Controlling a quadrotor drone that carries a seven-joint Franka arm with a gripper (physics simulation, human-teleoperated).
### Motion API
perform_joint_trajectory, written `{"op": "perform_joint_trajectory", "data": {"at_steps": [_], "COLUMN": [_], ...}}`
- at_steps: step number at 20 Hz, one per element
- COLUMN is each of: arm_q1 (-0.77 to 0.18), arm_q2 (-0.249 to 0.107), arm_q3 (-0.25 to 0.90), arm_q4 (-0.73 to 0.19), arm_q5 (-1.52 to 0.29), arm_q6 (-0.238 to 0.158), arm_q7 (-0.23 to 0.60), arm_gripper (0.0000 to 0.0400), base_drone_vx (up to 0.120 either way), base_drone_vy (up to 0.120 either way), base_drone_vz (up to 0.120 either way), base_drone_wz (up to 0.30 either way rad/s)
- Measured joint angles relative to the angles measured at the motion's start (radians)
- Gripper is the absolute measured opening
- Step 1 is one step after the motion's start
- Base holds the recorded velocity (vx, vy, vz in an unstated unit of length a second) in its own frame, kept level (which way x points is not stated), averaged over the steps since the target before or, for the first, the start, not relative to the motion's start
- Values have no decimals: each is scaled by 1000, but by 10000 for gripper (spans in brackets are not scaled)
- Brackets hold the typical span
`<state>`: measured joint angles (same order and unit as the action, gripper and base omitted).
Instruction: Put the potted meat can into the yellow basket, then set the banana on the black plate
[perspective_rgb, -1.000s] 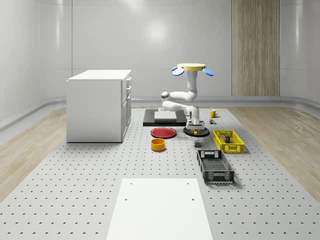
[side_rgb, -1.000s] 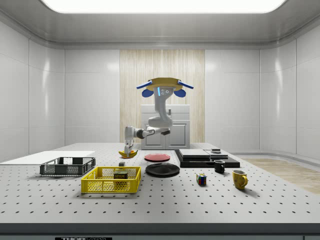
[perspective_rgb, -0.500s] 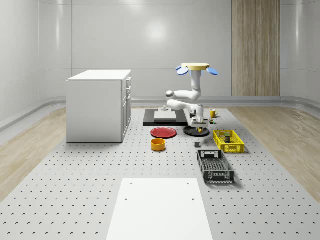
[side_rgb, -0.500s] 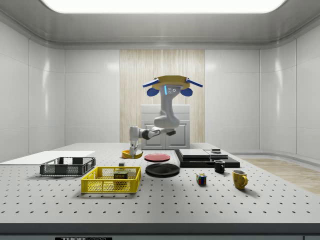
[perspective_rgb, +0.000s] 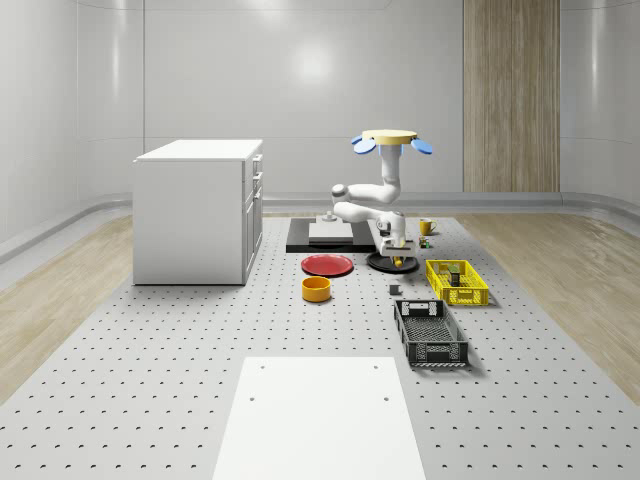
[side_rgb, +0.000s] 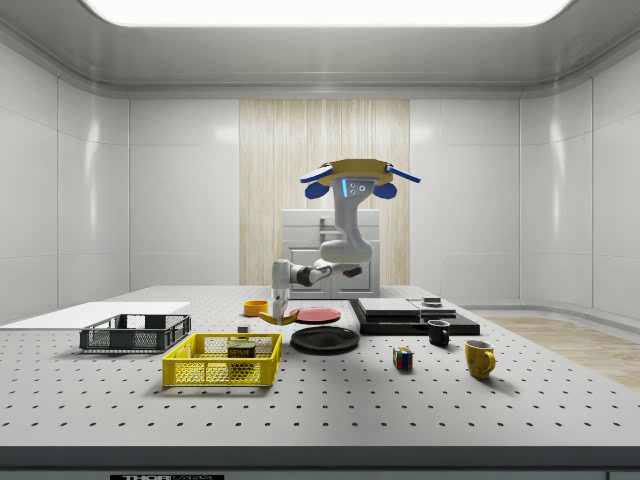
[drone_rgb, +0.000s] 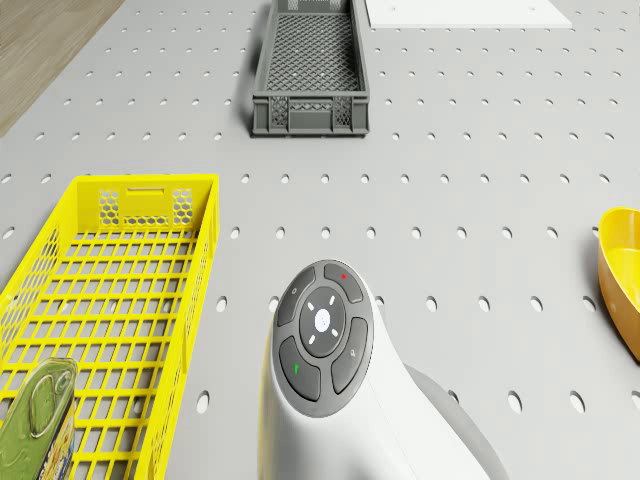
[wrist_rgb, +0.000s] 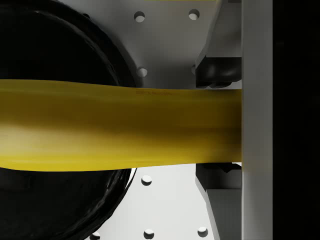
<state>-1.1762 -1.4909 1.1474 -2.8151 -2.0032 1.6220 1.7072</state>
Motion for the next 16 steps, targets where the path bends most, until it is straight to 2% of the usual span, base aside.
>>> {"op": "perform_joint_trajectory", "data": {"at_steps": [16], "arm_q1": [-1], "arm_q2": [-3], "arm_q3": [0], "arm_q4": [0], "arm_q5": [1], "arm_q6": [3], "arm_q7": [1], "arm_gripper": [200], "base_drone_vx": [-120], "base_drone_vy": [0], "base_drone_vz": [0], "base_drone_wz": [0]}}
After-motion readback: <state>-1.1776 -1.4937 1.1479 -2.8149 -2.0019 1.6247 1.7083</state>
